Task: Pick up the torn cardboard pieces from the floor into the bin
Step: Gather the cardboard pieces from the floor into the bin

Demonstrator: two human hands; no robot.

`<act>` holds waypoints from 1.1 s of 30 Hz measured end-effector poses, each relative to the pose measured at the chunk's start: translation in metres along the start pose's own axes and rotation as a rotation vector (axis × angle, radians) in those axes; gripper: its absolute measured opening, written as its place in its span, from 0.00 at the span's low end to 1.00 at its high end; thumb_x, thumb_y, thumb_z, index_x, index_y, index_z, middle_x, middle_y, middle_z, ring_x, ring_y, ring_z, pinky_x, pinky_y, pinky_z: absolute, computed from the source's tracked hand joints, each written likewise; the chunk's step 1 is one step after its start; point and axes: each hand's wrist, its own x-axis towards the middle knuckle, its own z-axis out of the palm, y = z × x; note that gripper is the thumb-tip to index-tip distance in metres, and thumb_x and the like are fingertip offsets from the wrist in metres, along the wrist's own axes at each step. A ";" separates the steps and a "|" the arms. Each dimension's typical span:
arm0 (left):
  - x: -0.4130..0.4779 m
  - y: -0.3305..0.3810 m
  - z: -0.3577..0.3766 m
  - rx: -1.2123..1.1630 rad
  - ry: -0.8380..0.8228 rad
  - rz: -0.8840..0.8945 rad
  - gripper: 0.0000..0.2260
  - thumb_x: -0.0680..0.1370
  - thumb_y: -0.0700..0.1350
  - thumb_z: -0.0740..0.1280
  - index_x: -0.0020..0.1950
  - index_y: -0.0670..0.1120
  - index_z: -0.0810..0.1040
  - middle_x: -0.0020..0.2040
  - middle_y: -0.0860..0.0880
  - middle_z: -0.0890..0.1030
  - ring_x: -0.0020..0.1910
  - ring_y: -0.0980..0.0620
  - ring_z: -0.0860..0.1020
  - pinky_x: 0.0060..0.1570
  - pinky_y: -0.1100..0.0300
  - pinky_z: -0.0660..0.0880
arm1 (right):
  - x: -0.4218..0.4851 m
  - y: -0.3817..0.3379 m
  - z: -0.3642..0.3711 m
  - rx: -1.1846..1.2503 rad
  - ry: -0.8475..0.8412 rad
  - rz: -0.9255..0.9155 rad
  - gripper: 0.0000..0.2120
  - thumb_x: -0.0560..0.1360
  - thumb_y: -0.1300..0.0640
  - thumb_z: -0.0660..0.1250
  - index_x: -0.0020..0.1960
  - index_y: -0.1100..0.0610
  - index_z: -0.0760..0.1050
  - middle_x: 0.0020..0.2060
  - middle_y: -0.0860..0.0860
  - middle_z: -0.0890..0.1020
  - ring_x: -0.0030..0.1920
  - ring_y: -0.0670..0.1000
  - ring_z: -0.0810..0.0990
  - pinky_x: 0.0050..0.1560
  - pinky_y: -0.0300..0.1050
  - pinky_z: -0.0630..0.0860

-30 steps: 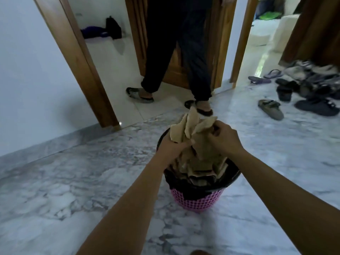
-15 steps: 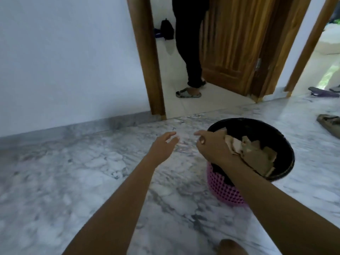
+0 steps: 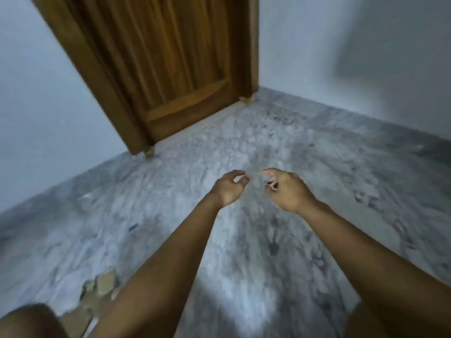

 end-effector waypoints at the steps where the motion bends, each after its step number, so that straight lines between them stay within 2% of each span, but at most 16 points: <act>1: -0.011 -0.028 -0.023 -0.005 0.027 -0.044 0.21 0.79 0.61 0.62 0.69 0.56 0.74 0.75 0.52 0.69 0.72 0.50 0.69 0.64 0.61 0.68 | 0.008 -0.021 0.027 -0.011 -0.076 -0.042 0.21 0.77 0.52 0.65 0.70 0.44 0.72 0.58 0.49 0.82 0.54 0.53 0.82 0.54 0.50 0.80; 4: -0.044 -0.111 -0.081 -0.027 0.068 -0.161 0.21 0.79 0.61 0.61 0.69 0.55 0.74 0.74 0.52 0.69 0.71 0.50 0.70 0.68 0.56 0.68 | 0.022 -0.077 0.103 -0.046 -0.273 -0.148 0.23 0.77 0.49 0.65 0.71 0.40 0.69 0.57 0.46 0.80 0.55 0.51 0.80 0.57 0.49 0.79; 8: -0.084 -0.223 -0.149 -0.061 0.095 -0.303 0.21 0.80 0.59 0.60 0.70 0.53 0.74 0.74 0.52 0.70 0.72 0.49 0.69 0.64 0.61 0.66 | 0.028 -0.152 0.206 -0.096 -0.472 -0.248 0.25 0.78 0.49 0.67 0.73 0.43 0.67 0.58 0.47 0.77 0.57 0.52 0.78 0.59 0.48 0.77; 11: -0.112 -0.293 -0.192 -0.069 0.108 -0.394 0.32 0.71 0.68 0.58 0.70 0.54 0.74 0.74 0.53 0.69 0.72 0.51 0.69 0.66 0.62 0.66 | 0.025 -0.197 0.276 -0.130 -0.578 -0.270 0.26 0.78 0.49 0.68 0.73 0.44 0.67 0.59 0.47 0.77 0.57 0.52 0.78 0.60 0.46 0.75; 12: -0.118 -0.318 -0.204 -0.081 0.109 -0.424 0.33 0.70 0.69 0.58 0.69 0.54 0.75 0.74 0.53 0.70 0.70 0.50 0.70 0.68 0.59 0.68 | 0.022 -0.210 0.297 -0.136 -0.596 -0.270 0.26 0.77 0.48 0.69 0.73 0.44 0.67 0.59 0.48 0.77 0.56 0.51 0.78 0.59 0.46 0.76; 14: -0.133 -0.358 -0.229 -0.112 0.122 -0.478 0.28 0.73 0.67 0.63 0.68 0.54 0.75 0.70 0.52 0.73 0.66 0.49 0.74 0.67 0.55 0.72 | 0.017 -0.236 0.333 -0.141 -0.608 -0.275 0.25 0.77 0.48 0.70 0.72 0.44 0.69 0.59 0.48 0.78 0.54 0.51 0.78 0.58 0.46 0.76; 17: -0.157 -0.407 -0.264 -0.167 0.149 -0.536 0.23 0.77 0.62 0.66 0.68 0.53 0.75 0.66 0.51 0.75 0.56 0.52 0.77 0.53 0.61 0.74 | 0.009 -0.275 0.379 -0.157 -0.642 -0.310 0.24 0.77 0.49 0.70 0.71 0.46 0.70 0.59 0.51 0.80 0.53 0.50 0.79 0.58 0.48 0.77; 19: -0.178 -0.437 -0.285 -0.155 0.184 -0.565 0.22 0.78 0.60 0.66 0.68 0.51 0.74 0.66 0.48 0.76 0.55 0.50 0.78 0.48 0.61 0.72 | 0.005 -0.301 0.406 -0.203 -0.695 -0.340 0.24 0.77 0.49 0.70 0.72 0.47 0.69 0.60 0.51 0.79 0.54 0.51 0.79 0.57 0.48 0.77; 22: -0.206 -0.493 -0.309 -0.084 0.249 -0.624 0.22 0.77 0.57 0.68 0.68 0.49 0.74 0.68 0.46 0.75 0.62 0.47 0.76 0.54 0.61 0.72 | 0.003 -0.328 0.447 -0.261 -0.772 -0.370 0.25 0.77 0.49 0.69 0.72 0.47 0.68 0.61 0.51 0.78 0.56 0.52 0.79 0.56 0.49 0.77; 24: -0.224 -0.533 -0.321 -0.060 0.339 -0.683 0.20 0.76 0.55 0.70 0.66 0.48 0.75 0.66 0.46 0.76 0.61 0.46 0.77 0.57 0.58 0.74 | 0.005 -0.338 0.478 -0.289 -0.795 -0.404 0.25 0.76 0.49 0.69 0.72 0.46 0.68 0.63 0.52 0.78 0.57 0.52 0.78 0.54 0.48 0.76; 28: -0.253 -0.604 -0.327 0.033 0.529 -0.784 0.24 0.71 0.52 0.74 0.65 0.47 0.75 0.63 0.45 0.77 0.58 0.44 0.77 0.52 0.57 0.75 | 0.011 -0.348 0.537 -0.370 -0.750 -0.477 0.25 0.77 0.47 0.68 0.72 0.48 0.68 0.65 0.52 0.76 0.63 0.54 0.75 0.59 0.47 0.73; 29: -0.259 -0.617 -0.326 0.077 0.538 -0.784 0.24 0.72 0.50 0.73 0.66 0.46 0.74 0.64 0.44 0.75 0.60 0.43 0.76 0.52 0.56 0.75 | 0.013 -0.349 0.548 -0.372 -0.724 -0.479 0.24 0.77 0.46 0.68 0.71 0.48 0.69 0.65 0.52 0.76 0.64 0.53 0.75 0.60 0.48 0.73; 33: -0.266 -0.670 -0.318 0.251 0.501 -0.756 0.24 0.75 0.43 0.65 0.72 0.49 0.70 0.72 0.43 0.68 0.67 0.38 0.71 0.66 0.47 0.71 | 0.019 -0.352 0.584 -0.375 -0.709 -0.470 0.22 0.76 0.47 0.69 0.69 0.49 0.71 0.63 0.53 0.77 0.62 0.53 0.76 0.59 0.49 0.75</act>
